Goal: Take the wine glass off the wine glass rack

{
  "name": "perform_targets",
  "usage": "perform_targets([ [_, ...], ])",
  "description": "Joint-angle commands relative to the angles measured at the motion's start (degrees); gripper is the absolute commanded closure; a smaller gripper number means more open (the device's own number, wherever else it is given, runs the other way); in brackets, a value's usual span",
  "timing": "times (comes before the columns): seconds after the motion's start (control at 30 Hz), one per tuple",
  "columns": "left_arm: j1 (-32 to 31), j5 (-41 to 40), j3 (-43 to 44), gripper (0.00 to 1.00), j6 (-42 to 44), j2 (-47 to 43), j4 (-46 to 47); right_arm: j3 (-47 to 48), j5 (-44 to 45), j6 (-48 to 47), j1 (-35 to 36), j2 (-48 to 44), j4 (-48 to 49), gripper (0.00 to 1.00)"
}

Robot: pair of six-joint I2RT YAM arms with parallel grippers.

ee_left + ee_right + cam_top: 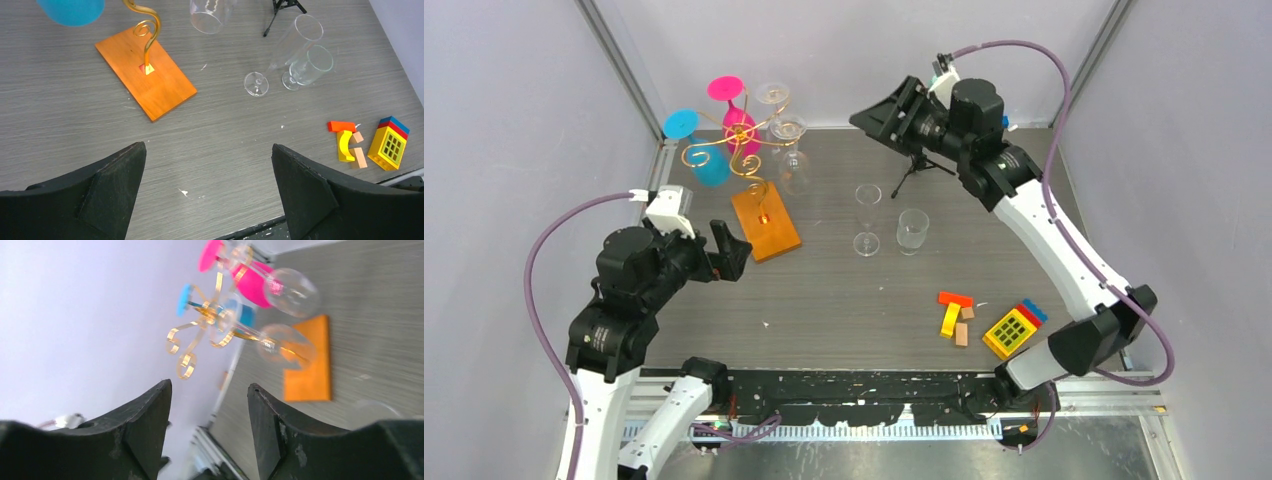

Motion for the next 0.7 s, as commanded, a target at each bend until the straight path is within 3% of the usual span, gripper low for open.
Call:
perform_targets([
  [0.0,-0.28,-2.65,1.46,0.00,0.16,-1.25,1.12,4.01,-3.43,13.90,1.55,7.91,13.53,0.37],
  [0.27,-0.28,-3.14,1.97,0.00,-1.75,-1.92,0.54,15.81,7.49,14.06,4.82,17.11,6.49,0.32],
  [0.4,-0.28,-2.16,2.05,0.00,-2.09,-1.66,0.86,18.87,6.24,14.22,5.36,20.81,6.61,0.32],
  [0.5,-0.36,-2.26,2.22,0.00,-2.09,-1.36,1.02,18.21,2.50,14.20,5.79,21.69,12.53,0.32],
  [0.67,-0.37,-1.69,2.16,0.00,-2.64,-1.09,1.42,21.85,2.06,12.30,6.10,23.84,8.56,0.33],
])
